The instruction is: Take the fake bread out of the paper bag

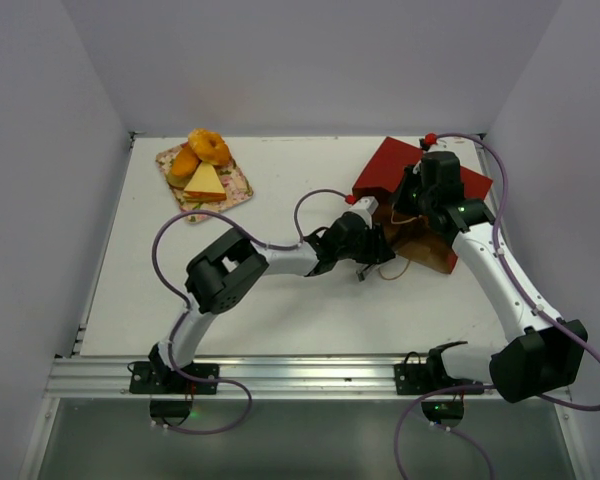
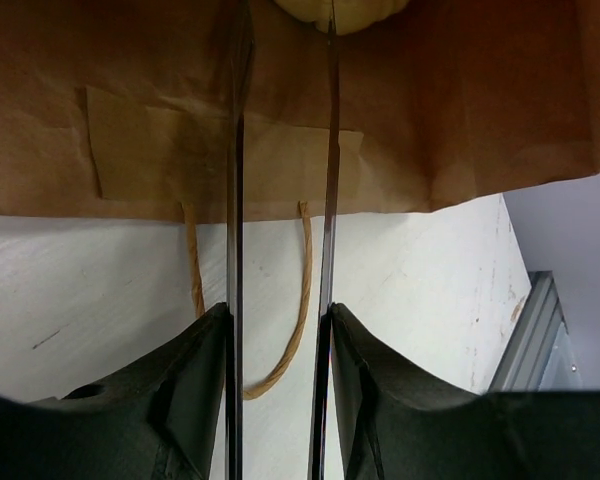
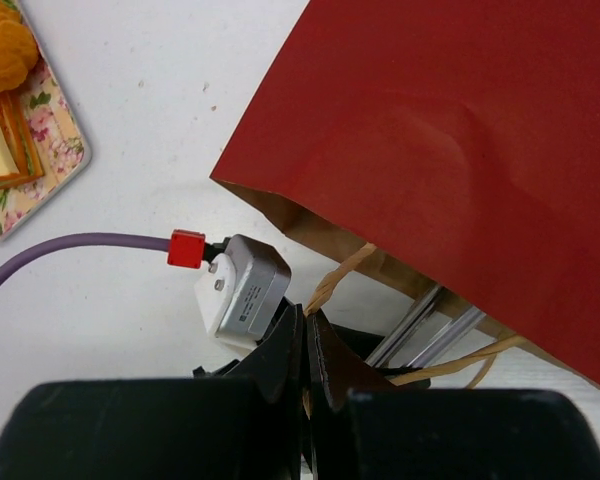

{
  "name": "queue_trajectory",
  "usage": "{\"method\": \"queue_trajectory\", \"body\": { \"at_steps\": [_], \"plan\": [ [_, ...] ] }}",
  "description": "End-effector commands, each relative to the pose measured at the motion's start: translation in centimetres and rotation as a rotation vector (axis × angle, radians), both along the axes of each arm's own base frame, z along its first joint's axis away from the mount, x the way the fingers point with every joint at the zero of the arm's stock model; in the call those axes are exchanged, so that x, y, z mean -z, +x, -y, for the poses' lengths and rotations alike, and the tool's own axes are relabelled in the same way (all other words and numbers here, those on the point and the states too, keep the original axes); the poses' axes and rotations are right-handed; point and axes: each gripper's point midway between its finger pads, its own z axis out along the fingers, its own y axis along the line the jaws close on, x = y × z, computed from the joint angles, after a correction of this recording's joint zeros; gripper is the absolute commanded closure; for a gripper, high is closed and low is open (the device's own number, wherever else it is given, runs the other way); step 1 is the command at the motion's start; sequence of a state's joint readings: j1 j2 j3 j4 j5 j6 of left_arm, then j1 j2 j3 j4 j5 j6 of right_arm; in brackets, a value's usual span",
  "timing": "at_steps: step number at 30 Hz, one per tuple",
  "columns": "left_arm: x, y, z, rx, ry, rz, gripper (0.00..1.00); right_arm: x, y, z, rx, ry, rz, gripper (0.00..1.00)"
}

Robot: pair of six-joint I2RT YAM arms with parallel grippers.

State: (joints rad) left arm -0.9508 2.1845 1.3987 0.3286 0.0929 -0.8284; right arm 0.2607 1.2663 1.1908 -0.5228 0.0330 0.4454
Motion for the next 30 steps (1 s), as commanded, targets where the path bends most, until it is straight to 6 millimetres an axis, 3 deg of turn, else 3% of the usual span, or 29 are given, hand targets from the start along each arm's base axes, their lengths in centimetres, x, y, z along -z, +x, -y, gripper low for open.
{"method": "queue_trajectory", "body": {
  "at_steps": [1,23,30],
  "plan": [
    [-2.7,0.8,1.6,0.029,-0.122,-0.004,0.53,-1.5,0.3,-0.5,-0.013,0.030,0.040,1.00],
    [-3.4,1.7,3.8,0.078,-0.227,-0.057,0.52,-1.2,0.5,-0.5,-0.015,0.025,0.036,1.00],
    [-2.8,2.2,4.3,0.068,-0.222,-0.074,0.52,-1.3,0.5,-0.5,-0.015,0.026,0.038,1.00]
  ]
}}
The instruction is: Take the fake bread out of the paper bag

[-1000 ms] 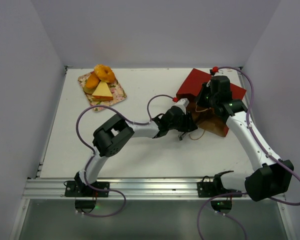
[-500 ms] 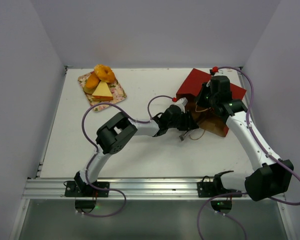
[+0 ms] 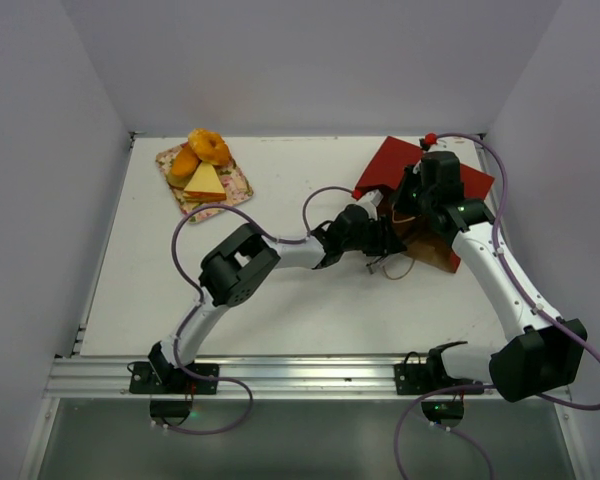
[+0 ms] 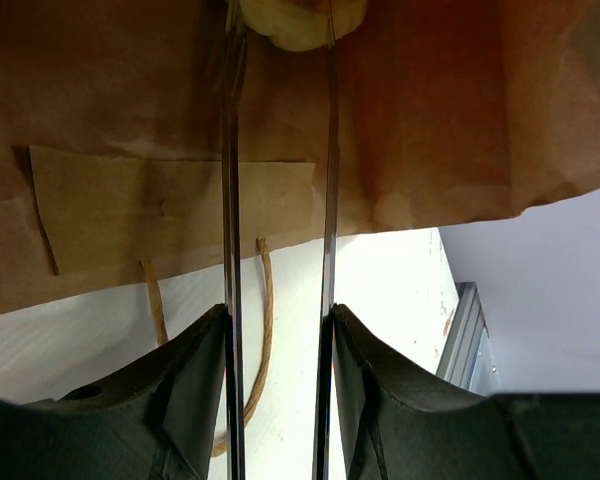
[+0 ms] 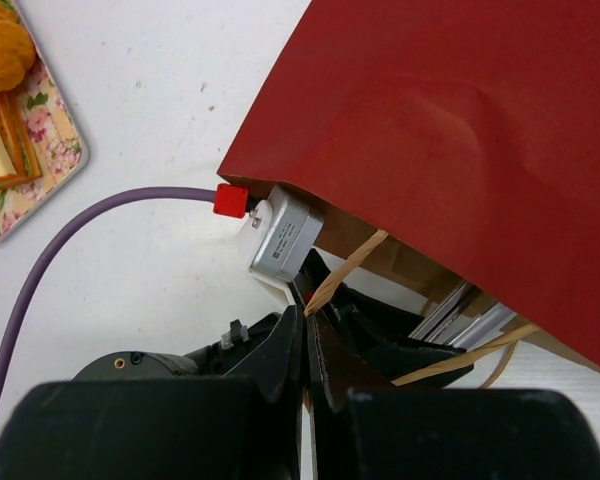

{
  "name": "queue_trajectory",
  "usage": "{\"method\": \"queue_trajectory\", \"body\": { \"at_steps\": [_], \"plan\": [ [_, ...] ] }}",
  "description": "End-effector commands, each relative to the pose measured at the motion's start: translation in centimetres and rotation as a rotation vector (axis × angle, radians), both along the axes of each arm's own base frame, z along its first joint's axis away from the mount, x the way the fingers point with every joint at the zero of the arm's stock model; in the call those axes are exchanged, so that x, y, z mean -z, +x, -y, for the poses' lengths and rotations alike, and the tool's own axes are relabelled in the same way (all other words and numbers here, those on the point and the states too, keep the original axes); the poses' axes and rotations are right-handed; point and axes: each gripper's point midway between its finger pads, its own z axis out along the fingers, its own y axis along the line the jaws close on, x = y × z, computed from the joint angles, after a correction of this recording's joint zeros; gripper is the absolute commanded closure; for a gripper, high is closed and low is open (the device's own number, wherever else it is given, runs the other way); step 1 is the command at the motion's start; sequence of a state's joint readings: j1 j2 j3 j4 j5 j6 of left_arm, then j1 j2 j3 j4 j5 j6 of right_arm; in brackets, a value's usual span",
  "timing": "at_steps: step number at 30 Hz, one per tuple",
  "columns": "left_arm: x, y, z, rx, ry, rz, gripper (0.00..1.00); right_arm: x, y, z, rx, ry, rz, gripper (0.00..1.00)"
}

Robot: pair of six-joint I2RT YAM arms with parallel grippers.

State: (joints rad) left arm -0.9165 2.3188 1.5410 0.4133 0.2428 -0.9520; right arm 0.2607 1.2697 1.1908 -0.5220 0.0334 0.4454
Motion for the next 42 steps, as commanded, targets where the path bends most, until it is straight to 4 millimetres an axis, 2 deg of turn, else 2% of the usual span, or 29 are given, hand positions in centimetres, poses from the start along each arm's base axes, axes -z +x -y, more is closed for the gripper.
{"method": "queue_trajectory", "body": {
  "at_steps": [1,3,6,7,10,13,14,15,19,21,26,27,28,30,32,33,37,38,40,41,42],
  "plan": [
    [-1.9,0.7,1.1,0.009,-0.059,0.015,0.52,-1.5,0.4,-0.5,-0.015,0.028,0.042,1.00],
    [-1.6,0.8,1.1,0.003,-0.047,0.008,0.55,-1.5,0.4,-0.5,-0.015,0.028,0.043,1.00],
    [-1.5,1.2,1.3,-0.005,-0.046,0.010,0.69,-1.3,0.4,-0.6,-0.018,0.031,0.039,1.00],
    [-1.5,1.4,1.3,-0.008,-0.047,0.010,0.77,-1.3,0.5,-0.5,-0.015,0.032,0.039,1.00],
    [-2.0,1.7,1.3,-0.012,-0.070,0.011,0.93,-1.1,0.5,-0.6,-0.018,0.030,0.035,1.00],
    [-3.2,1.7,1.0,0.005,-0.108,0.009,0.98,-0.8,0.5,-0.5,-0.018,0.023,0.029,1.00],
    [-3.1,1.5,0.7,0.009,-0.108,0.004,0.98,-0.7,0.6,-0.5,-0.018,0.021,0.024,1.00],
    [-4.0,1.7,0.3,0.003,-0.120,0.014,0.98,-0.7,0.6,-0.5,-0.018,0.019,0.023,1.00],
    [-5.2,1.5,-1.2,0.007,-0.130,0.015,0.98,-0.4,1.3,-0.3,-0.006,0.001,0.015,1.00],
    [-5.2,1.3,-1.9,0.008,-0.128,0.012,0.98,0.0,1.8,-0.2,0.002,-0.009,0.005,1.00],
    [-7.1,0.5,-3.2,0.025,-0.144,0.031,0.98,-0.2,3.4,-0.2,0.012,-0.017,0.004,1.00],
    [-8.1,0.4,-3.5,0.026,-0.158,0.043,0.98,-0.5,3.7,-0.2,0.016,-0.019,0.012,1.00],
    [-7.9,0.0,-3.9,0.031,-0.153,0.036,0.98,-0.5,4.0,0.1,0.027,-0.028,0.012,1.00],
    [-9.2,-0.2,-4.5,0.032,-0.166,0.054,0.98,-0.2,4.4,0.3,0.038,-0.036,0.005,1.00],
    [-9.4,-0.6,-5.2,0.035,-0.161,0.056,0.98,-0.1,4.8,0.5,0.046,-0.040,0.003,1.00],
    [-10.3,-0.4,-5.7,0.029,-0.172,0.064,0.97,0.3,5.1,0.6,0.050,-0.044,-0.008,1.00],
    [-10.8,-0.8,-7.0,0.023,-0.166,0.061,0.97,0.7,5.6,0.9,0.061,-0.048,-0.013,1.00],
    [-10.0,-1.1,-7.6,0.010,-0.149,0.048,0.97,0.5,5.8,0.9,0.060,-0.045,-0.006,1.00],
    [-11.0,-1.4,-8.4,-0.006,-0.157,0.062,0.97,0.5,6.3,0.8,0.063,-0.047,-0.007,1.00],
    [-10.1,-1.9,-9.0,-0.009,-0.137,0.052,0.97,0.6,6.5,0.8,0.064,-0.048,-0.009,1.00],
    [-10.9,-2.0,-9.5,-0.017,-0.139,0.067,0.97,0.2,6.8,0.8,0.064,-0.046,0.000,1.00]
  ]
}}
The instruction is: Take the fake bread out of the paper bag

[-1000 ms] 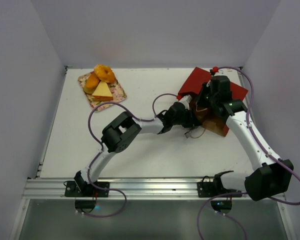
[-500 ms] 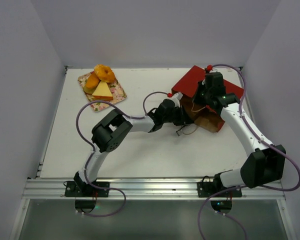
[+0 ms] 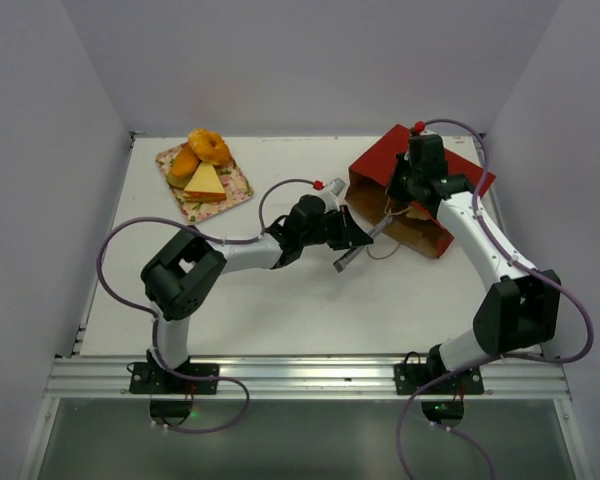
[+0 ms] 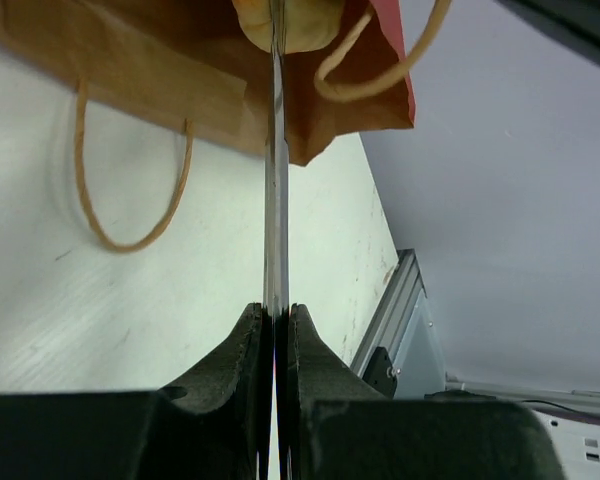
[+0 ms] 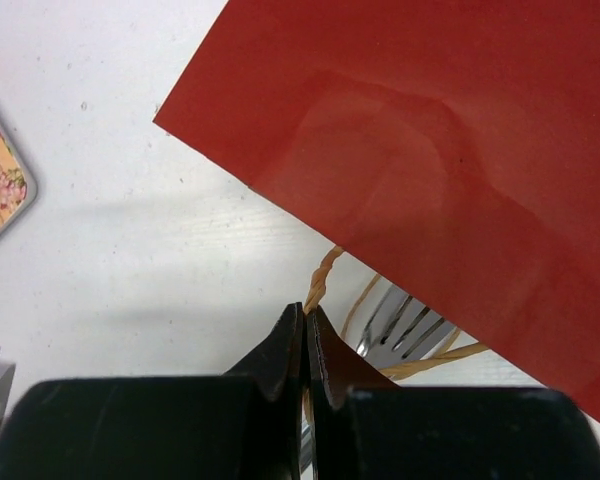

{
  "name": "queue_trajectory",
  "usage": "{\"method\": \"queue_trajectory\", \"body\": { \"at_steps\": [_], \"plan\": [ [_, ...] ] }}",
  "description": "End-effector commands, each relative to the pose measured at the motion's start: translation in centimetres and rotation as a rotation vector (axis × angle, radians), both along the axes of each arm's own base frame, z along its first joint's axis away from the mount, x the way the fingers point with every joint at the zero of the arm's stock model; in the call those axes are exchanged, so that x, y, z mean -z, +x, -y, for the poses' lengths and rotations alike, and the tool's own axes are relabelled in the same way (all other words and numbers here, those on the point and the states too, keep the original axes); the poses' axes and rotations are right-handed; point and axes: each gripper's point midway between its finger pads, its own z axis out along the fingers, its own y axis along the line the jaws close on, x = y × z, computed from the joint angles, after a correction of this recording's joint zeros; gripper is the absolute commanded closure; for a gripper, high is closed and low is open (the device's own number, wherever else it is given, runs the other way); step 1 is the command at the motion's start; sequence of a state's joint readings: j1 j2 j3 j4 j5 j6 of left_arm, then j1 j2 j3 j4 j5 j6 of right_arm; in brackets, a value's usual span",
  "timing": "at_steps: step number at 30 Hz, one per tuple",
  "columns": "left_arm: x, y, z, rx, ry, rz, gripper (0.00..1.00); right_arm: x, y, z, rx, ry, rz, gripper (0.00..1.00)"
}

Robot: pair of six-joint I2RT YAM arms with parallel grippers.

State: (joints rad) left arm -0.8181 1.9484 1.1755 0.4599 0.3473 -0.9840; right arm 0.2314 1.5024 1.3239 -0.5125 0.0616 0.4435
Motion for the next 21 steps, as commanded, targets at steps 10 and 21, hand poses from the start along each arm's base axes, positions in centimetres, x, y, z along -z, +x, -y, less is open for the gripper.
{"method": "queue_trajectory", "body": {
  "at_steps": [10,21],
  "plan": [
    [0.0,-2.8,-5.7,-0.068,0.050,0.061,0.96,-2.5,2.6,-0.5,0.003,0.032,0.083,1.00],
    [0.9,-4.9,-11.0,-0.111,0.169,0.093,0.95,-1.9,2.0,-0.1,0.018,0.026,0.074,1.00]
  ]
}}
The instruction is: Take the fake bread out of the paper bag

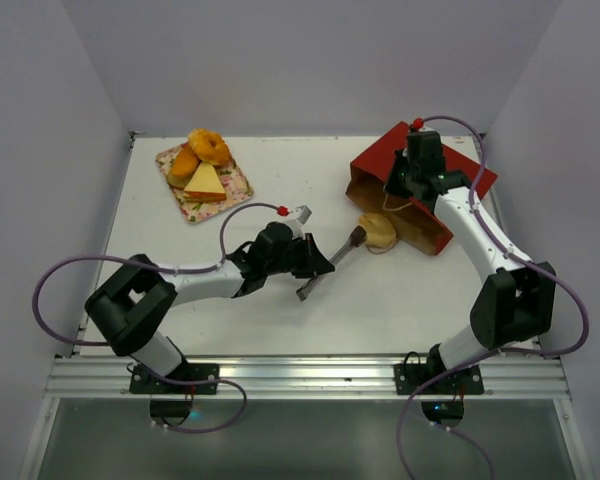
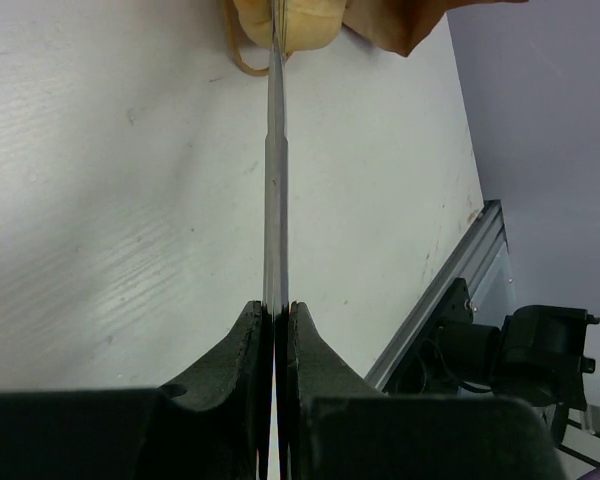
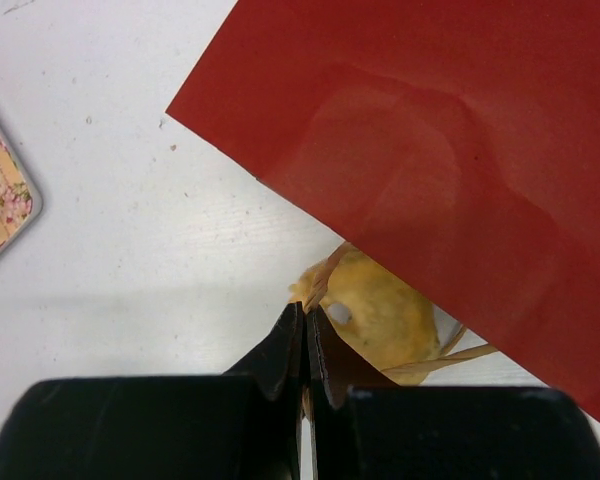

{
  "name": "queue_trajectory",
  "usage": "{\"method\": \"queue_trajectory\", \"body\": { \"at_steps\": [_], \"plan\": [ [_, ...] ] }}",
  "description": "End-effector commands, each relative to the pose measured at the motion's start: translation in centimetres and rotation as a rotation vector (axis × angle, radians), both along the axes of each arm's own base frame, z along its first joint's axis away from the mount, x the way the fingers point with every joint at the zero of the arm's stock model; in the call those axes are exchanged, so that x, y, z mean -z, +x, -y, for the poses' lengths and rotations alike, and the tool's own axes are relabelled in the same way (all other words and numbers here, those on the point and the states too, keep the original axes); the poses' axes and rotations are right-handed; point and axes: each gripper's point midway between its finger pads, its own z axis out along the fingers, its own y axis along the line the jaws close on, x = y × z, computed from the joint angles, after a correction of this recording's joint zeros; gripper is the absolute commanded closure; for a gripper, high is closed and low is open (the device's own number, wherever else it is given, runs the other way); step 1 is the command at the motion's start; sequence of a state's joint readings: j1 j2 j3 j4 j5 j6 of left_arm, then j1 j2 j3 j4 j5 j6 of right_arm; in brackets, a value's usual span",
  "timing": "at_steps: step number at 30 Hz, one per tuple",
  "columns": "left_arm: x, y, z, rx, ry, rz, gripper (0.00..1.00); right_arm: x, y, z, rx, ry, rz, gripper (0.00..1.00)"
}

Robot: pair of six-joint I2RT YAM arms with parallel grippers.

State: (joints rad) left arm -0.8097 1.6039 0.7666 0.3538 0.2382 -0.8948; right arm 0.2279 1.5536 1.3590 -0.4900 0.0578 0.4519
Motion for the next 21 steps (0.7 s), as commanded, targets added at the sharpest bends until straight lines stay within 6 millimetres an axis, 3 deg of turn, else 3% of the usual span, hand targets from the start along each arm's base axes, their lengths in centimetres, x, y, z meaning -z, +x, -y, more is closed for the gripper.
{"method": "queue_trajectory", "body": {
  "at_steps": [1,4,12,21],
  "plan": [
    [-2.4,0.6,-2.1,-0.032,0.013,0.108,0.95,-2.3,0.3,0.3,0.012,0.015,0.074,1.00],
    [-2.6,0.6,-4.1,-0.075,0.082,0.134,0.95,-2.3,0.1,0.2,0.002,0.017,0.077,1.00],
    [-5.2,3.0,-10.6,-0.194,0.185,0.208,0.94,-2.1,-0.4,0.1,-0.013,0.019,0.071,1.00],
    [-5.9,5.6,-18.0,-0.306,0.311,0.218,0.94,-2.0,-0.6,-0.4,-0.031,0.048,0.073,1.00]
  ]
}}
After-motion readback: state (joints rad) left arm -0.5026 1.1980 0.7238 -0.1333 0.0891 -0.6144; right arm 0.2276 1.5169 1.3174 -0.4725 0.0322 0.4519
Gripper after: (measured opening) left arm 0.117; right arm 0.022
